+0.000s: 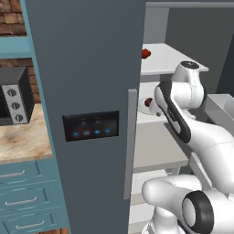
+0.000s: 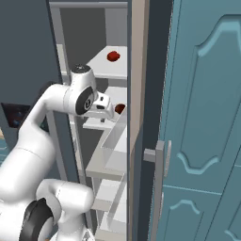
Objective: Transport the steak from the fridge to the microwave and turn on the microwave.
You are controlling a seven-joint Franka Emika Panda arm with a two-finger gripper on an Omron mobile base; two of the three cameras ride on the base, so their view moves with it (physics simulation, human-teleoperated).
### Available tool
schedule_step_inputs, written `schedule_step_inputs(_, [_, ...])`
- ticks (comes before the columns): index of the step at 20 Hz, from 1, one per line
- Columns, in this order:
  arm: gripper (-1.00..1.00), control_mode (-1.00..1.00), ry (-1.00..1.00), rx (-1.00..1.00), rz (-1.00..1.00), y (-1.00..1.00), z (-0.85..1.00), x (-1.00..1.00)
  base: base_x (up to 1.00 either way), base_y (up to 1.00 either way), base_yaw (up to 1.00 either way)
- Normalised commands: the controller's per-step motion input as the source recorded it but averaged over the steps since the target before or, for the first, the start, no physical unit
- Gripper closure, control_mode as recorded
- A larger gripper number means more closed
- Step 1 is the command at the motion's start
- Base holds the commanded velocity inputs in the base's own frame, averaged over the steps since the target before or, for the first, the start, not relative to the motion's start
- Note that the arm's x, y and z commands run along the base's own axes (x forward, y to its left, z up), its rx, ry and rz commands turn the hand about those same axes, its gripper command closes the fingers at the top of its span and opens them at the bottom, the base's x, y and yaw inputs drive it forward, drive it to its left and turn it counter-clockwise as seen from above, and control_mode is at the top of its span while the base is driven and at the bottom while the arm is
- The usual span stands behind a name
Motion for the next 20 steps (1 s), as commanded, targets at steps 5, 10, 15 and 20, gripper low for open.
schedule_step_inputs(5, [-1.00, -1.00, -0.14, 0.00, 0.04, -0.12, -0.34, 0.01, 0.00, 0.00, 0.00])
schedule_step_inputs(10, [-1.00, -1.00, -0.19, -0.01, 0.03, -0.08, -0.13, 0.08, 0.00, 0.00, 0.00])
schedule_step_inputs(15, [-1.00, -1.00, -0.16, -0.02, 0.01, -0.06, -0.05, 0.15, 0.00, 0.00, 0.00])
schedule_step_inputs(20, [-1.00, -1.00, -0.06, 0.00, 0.00, -0.18, 0.00, 0.29, 0.00, 0.00, 0.00])
